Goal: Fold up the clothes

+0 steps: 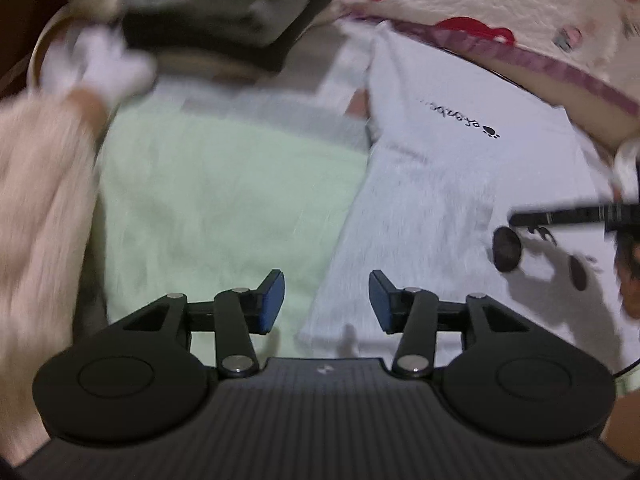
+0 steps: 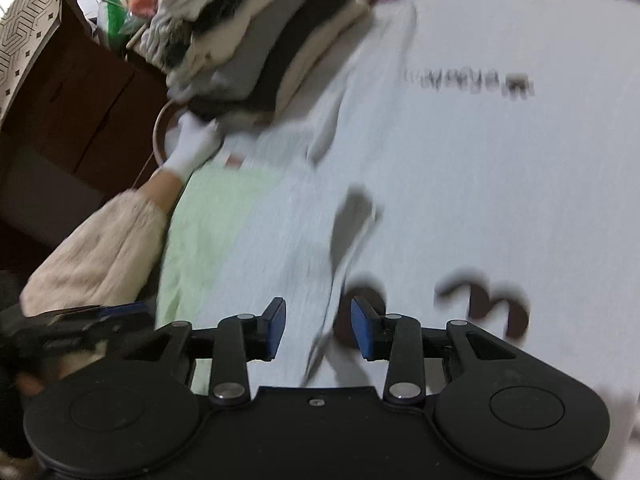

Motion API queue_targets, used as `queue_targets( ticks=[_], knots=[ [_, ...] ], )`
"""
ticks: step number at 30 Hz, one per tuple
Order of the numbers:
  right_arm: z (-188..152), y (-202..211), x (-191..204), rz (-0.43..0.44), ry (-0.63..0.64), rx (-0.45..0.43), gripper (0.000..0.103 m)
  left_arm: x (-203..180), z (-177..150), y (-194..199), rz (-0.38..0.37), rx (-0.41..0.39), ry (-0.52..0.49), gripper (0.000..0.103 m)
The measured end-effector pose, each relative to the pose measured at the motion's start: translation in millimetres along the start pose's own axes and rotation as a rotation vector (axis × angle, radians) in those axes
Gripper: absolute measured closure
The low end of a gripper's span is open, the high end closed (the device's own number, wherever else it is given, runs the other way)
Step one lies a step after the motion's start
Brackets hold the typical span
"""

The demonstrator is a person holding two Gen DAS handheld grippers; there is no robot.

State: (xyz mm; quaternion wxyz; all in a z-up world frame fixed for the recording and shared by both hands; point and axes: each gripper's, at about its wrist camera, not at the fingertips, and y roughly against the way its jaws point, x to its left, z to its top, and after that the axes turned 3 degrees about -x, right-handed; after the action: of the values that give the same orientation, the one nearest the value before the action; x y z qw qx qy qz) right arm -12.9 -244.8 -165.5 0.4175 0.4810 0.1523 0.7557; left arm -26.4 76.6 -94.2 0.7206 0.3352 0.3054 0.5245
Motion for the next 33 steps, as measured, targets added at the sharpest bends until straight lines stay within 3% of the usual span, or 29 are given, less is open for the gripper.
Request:
queue_targets(
  ticks=[3, 7, 8, 9, 10, 12, 14, 15, 18, 23, 28, 31, 33],
  knots=[
    [31, -18, 15, 0.003, 0.063, -0.043, 0.061, -11, 7, -36, 0.003, 0.053, -0.098, 0.054],
    [75, -66, 30, 0.045, 0.123, 0.028, 0.06, -7, -2, -64, -0.058, 0.129, -0.05, 0.055],
    [81, -81, 28, 0.043, 0.121, 0.066, 0.06, -5, -4, -69, -0.077, 0.144, -0.031, 0.059],
    [87, -96, 26, 0.039, 0.117, 0.106, 0.059, -3, -6, -70, -0.086, 0.141, -0.021, 0.081],
    [93, -110, 23, 0.036, 0.114, 0.145, 0.059, -1, -8, -70, -0.093, 0.135, -0.013, 0.096],
    [97, -134, 13, 0.03, 0.1, 0.193, 0.058, 5, -10, -66, -0.106, 0.122, 0.017, 0.097],
    [99, -148, 11, 0.055, 0.112, 0.219, 0.086, 9, -11, -59, -0.108, 0.102, 0.05, 0.099],
    [101, -150, 11, 0.066, 0.118, 0.22, 0.09, 10, -12, -55, -0.103, 0.09, 0.057, 0.099],
    [105, -157, 11, 0.099, 0.095, 0.21, 0.092, 6, -16, -53, -0.07, 0.098, 0.025, 0.101],
    [105, -163, 15, 0.058, 0.144, 0.169, 0.092, 10, -20, -54, -0.045, 0.125, 0.046, 0.101],
    [109, -138, 18, -0.047, 0.179, 0.112, 0.064, 14, -19, -45, -0.031, 0.095, 0.071, 0.098],
    [106, -107, 8, -0.065, 0.107, 0.073, 0.051, 15, -12, -36, -0.052, 0.0, 0.073, 0.098],
    [95, -86, -2, -0.066, 0.018, 0.046, 0.047, 11, -6, -27, -0.103, -0.064, 0.069, 0.094]
  ],
)
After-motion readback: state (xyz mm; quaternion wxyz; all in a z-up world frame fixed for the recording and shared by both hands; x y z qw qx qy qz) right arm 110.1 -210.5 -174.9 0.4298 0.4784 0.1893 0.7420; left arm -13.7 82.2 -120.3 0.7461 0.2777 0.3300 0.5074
